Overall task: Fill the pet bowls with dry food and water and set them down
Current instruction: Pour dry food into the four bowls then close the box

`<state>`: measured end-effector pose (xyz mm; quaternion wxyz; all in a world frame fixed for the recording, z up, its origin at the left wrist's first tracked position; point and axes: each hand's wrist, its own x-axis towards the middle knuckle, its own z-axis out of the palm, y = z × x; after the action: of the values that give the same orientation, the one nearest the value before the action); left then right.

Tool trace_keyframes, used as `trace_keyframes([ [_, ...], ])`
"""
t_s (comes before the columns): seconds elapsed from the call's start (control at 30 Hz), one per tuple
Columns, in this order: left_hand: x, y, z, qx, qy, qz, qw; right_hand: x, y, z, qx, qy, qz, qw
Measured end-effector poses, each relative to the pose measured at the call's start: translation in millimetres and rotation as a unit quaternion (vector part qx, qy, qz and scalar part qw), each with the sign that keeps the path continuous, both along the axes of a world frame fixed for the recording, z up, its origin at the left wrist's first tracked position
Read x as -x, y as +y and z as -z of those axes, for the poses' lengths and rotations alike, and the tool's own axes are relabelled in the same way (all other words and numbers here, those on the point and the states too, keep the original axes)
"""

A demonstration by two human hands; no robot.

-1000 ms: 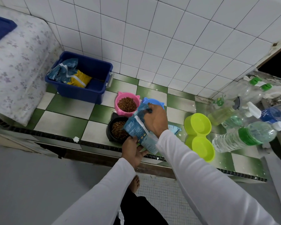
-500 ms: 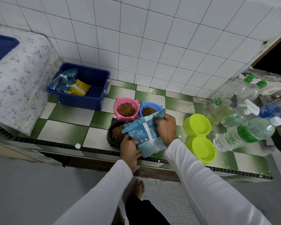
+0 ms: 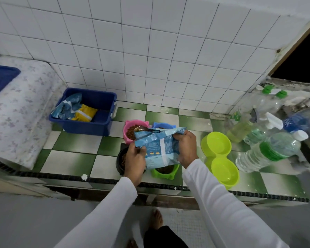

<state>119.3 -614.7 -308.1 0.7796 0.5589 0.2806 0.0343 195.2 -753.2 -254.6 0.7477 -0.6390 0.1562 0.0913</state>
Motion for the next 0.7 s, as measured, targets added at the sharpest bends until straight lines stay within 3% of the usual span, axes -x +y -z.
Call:
trace_keyframes([
  [0.7,-110,27,-65,-0.133,-0.137,0.079,0.978,-111,4,-40,-0.14,-0.02,0.042,0.989],
])
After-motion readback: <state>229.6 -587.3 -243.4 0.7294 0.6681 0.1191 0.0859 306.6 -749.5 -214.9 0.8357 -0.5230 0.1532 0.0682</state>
